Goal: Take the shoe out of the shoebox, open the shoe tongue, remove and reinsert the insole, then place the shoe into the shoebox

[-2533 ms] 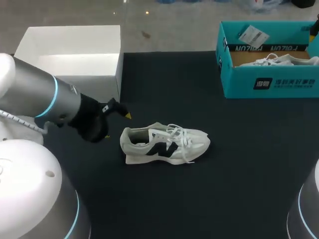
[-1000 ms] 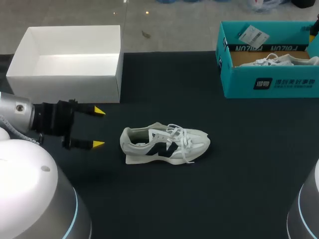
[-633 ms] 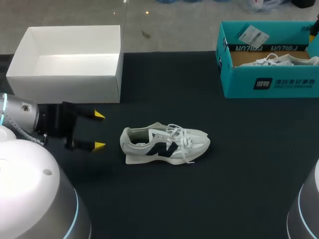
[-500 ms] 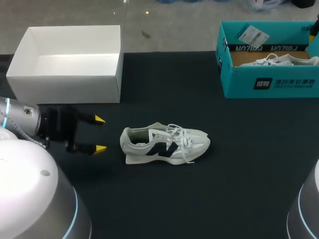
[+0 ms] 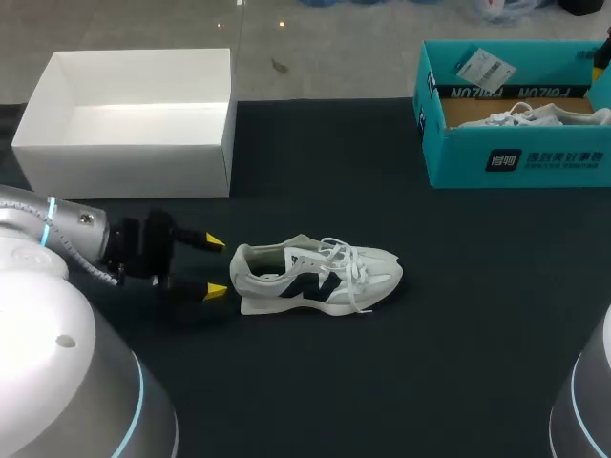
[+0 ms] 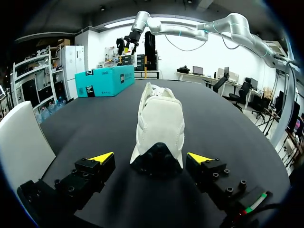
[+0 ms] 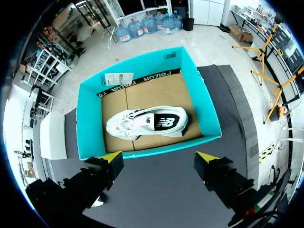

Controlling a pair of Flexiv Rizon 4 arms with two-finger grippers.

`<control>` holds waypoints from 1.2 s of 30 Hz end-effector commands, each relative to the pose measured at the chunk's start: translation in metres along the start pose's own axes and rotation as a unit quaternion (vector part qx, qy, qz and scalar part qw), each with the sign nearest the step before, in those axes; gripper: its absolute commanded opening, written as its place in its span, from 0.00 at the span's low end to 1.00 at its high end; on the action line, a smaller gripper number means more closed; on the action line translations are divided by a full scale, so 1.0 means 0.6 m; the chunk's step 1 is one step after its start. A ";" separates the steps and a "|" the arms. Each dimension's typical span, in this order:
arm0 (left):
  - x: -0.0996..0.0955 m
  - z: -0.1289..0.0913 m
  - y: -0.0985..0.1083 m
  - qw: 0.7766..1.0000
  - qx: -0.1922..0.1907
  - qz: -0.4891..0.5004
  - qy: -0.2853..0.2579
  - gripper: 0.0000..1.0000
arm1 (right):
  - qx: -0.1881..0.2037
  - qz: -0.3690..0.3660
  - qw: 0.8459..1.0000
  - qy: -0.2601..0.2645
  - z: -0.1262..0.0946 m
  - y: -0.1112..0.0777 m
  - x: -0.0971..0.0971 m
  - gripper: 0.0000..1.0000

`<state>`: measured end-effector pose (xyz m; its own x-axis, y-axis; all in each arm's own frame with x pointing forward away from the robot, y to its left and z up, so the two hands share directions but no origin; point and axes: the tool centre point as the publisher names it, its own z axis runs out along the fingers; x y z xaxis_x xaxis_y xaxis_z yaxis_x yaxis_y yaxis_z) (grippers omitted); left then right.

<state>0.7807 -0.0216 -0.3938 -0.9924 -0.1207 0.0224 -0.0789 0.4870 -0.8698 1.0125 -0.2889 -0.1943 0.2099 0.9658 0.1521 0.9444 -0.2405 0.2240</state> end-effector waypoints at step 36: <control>-0.007 0.102 -0.009 0.998 -0.008 0.027 0.060 0.89 | 0.000 0.000 1.000 0.000 0.001 0.000 0.001 1.00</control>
<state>0.7868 -0.0740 -0.4191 -0.9996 0.0038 0.0292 -0.0234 0.4983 -0.8667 1.0125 -0.2888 -0.1943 0.2098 0.9658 0.1521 0.9445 -0.2404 0.2240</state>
